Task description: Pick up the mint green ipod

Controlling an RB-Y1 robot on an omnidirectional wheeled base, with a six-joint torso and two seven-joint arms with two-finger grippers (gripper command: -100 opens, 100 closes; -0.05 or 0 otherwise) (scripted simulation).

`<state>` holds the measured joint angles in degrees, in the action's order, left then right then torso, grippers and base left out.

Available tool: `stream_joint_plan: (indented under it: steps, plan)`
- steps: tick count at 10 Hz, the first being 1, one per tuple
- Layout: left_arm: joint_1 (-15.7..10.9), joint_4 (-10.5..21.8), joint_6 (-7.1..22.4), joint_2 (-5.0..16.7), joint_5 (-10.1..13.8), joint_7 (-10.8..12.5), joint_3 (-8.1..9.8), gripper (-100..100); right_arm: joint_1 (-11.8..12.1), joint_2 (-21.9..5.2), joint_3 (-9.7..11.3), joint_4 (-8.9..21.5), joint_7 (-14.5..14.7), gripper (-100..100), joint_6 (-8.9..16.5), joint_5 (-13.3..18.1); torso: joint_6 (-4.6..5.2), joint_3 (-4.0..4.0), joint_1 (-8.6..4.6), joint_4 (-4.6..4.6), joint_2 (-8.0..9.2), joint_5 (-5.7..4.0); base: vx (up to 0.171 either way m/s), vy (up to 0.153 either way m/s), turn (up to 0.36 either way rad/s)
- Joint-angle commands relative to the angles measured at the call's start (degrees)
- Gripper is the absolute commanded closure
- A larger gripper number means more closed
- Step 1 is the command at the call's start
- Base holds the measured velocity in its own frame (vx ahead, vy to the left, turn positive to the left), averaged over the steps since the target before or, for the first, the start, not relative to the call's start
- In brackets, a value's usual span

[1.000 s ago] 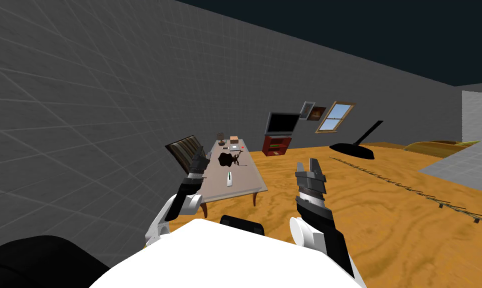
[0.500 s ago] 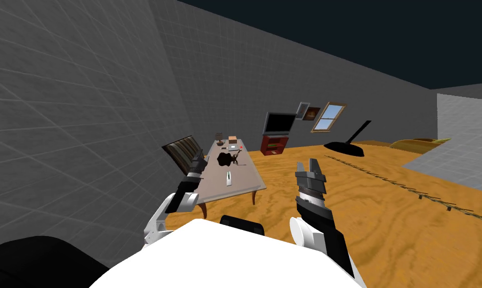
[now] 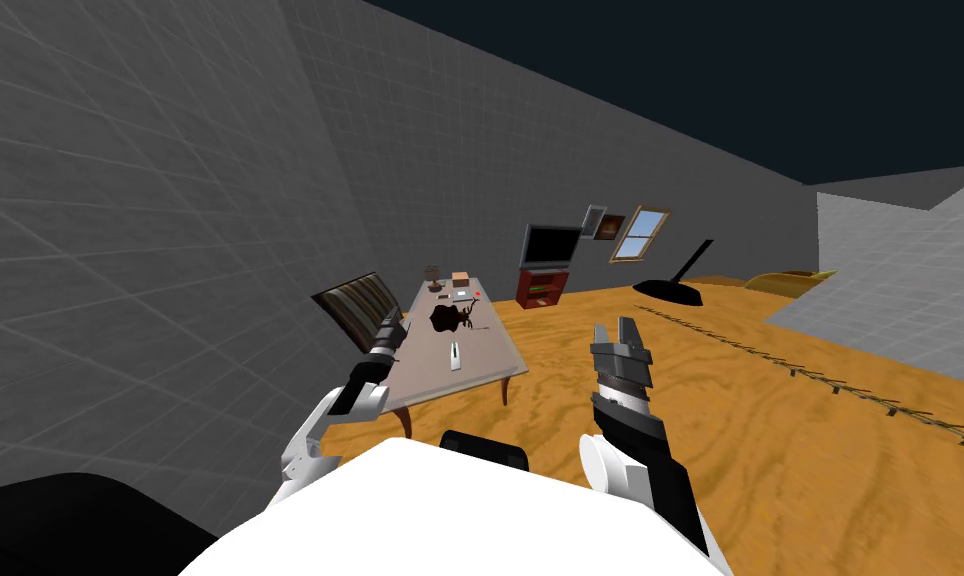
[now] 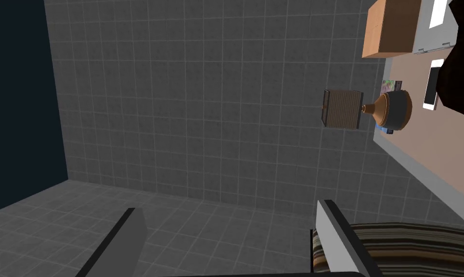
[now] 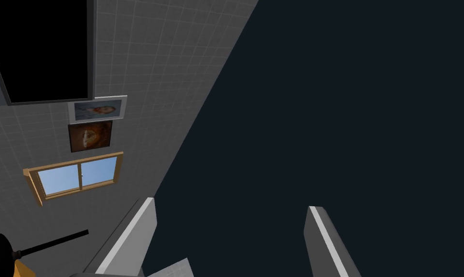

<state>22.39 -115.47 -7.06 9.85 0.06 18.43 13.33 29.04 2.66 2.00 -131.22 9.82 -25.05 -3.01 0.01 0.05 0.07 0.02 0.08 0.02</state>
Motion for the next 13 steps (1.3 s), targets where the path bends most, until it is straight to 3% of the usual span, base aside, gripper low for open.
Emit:
stream_joint_plan:
  steps: [1, 2, 3, 4, 6, 7, 8, 9, 10, 11, 12, 13]
  plan:
    - [-0.76, 2.14, 1.53, 0.23, 0.18, 0.71, 0.84, -100, 0.0, 0.0, 0.0, 0.0, 0.0, 0, 0.0, 0.0, 0.0, 0.0, 0.0, 0.0, 0.0, 0.0, -0.02, 0.013, -0.051]
    - [-1.65, 4.61, 3.69, 0.93, 0.76, 2.16, 2.69, -100, 0.01, 0.0, 0.0, 0.0, 0.0, 0, 0.0, 0.0, -0.02, -0.01, 0.01, 0.0, -0.02, 0.0, -0.021, 0.011, -0.119]
    - [-1.65, 5.09, 4.39, 0.93, 0.76, 2.16, 2.69, -100, 0.0, 0.0, 0.0, 0.0, 0.0, 0, 0.0, 0.0, 0.0, -0.01, 0.01, 0.0, -0.01, 0.0, -0.02, 0.01, -0.062]
    - [-2.59, 7.08, 6.26, 1.64, 1.36, 3.63, 4.59, -100, 0.01, 0.0, 0.0, 0.0, 0.0, 0, 0.0, 0.0, -0.02, -0.01, -0.02, 0.0, -0.02, 0.0, -0.026, 0.007, -0.143]
    - [-2.59, 8.17, 7.34, 1.64, 1.36, 3.63, 4.59, -100, 0.01, 0.0, 0.0, 0.0, 0.0, 0, 0.0, 0.0, -0.02, -0.01, 0.0, 0.0, -0.03, 0.0, -0.015, 0.009, -0.026]
    - [-3.6, 11.38, 9.72, 2.35, 1.95, 5.12, 6.51, -100, 0.01, 0.0, -0.01, 0.0, 0.0, 0, 0.0, 0.0, -0.03, -0.03, -0.03, -0.01, -0.06, -0.01, -0.014, 0.003, -0.147]
    - [-3.6, 11.38, 10.37, 2.35, 1.95, 5.12, 6.51, -100, 0.0, 0.0, 0.0, 0.0, 0.0, 0, 0.0, 0.0, 0.0, -0.03, -0.02, -0.01, -0.05, 0.0, -0.019, 0.009, -0.085]
    - [-4.66, 14.08, 12.04, 3.06, 2.55, 6.61, 8.46, -100, 0.01, 0.0, 0.0, 0.0, 0.0, 0, 0.0, 0.0, -0.02, -0.02, -0.02, 0.0, -0.03, -0.01, -0.023, 0.005, -0.142]
    - [-4.66, 14.7, 13.45, 3.06, 2.55, 6.61, 8.46, -100, 0.0, 0.0, 0.0, 0.0, 0.0, 0, 0.0, 0.0, 0.0, -0.02, -0.02, 0.0, -0.03, 0.0, -0.017, 0.009, -0.085]
    - [-5.78, 17.6, 15.11, 3.77, 3.14, 8.08, 10.4, -100, 0.01, 0.0, -0.01, 0.0, 0.0, 0, 0.0, 0.0, -0.03, -0.02, -0.01, -0.01, -0.03, 0.0, -0.021, 0.011, -0.156]
    - [-5.78, 18.11, 16.56, 3.77, 3.14, 8.08, 10.4, -100, 0.0, 0.0, 0.0, 0.0, 0.0, 0, 0.0, 0.0, -0.01, -0.01, 0.01, 0.0, -0.02, 0.0, -0.018, 0.012, -0.079]
    - [-6.96, 20.11, 18.33, 4.47, 3.73, 9.52, 12.32, -100, 0.01, 0.0, -0.01, 0.0, 0.0, 0, 0.0, 0.0, -0.03, -0.01, 0.0, 0.0, -0.03, 0.0, -0.022, 0.003, -0.162]
